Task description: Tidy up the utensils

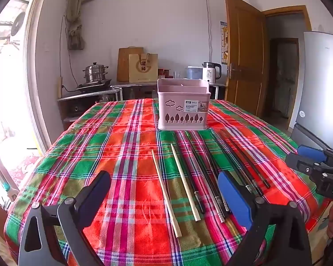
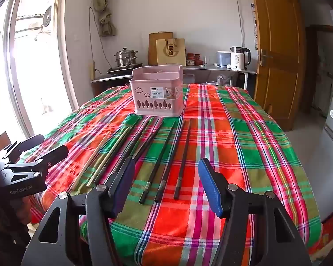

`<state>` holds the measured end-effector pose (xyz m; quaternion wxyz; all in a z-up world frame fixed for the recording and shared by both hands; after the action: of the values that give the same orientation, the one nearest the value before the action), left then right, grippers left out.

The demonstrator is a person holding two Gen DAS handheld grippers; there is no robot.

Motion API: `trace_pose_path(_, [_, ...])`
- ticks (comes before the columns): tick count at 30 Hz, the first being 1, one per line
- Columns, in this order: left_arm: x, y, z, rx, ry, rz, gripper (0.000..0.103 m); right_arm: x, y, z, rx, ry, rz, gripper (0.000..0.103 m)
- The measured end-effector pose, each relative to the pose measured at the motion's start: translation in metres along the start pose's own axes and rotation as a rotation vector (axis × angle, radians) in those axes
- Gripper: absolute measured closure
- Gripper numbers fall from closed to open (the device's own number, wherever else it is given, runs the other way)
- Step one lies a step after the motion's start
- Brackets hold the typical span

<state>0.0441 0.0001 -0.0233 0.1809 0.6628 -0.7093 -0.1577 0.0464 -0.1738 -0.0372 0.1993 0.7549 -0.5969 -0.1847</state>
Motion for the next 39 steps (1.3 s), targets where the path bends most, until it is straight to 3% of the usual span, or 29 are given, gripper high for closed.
trace_pose_path(39, [0.001,0.0059,-0.0004,-0.005,0.011,0.011,0.005,-0.0018,0.0068,-0.0059,0.017,0.013,0.014,0.043])
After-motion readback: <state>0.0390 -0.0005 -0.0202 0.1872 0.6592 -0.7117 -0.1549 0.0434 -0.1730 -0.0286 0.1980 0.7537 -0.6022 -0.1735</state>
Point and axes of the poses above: each gripper's, at about its wrist camera, not at the fingertips, and y roughly against the way its jaws point, x to its right, z to its underside, the point moved 5 cm from there along -y, roughly the way its jaws point, and after that the axes turned 4 degrees about z, right-handed, at the moved point
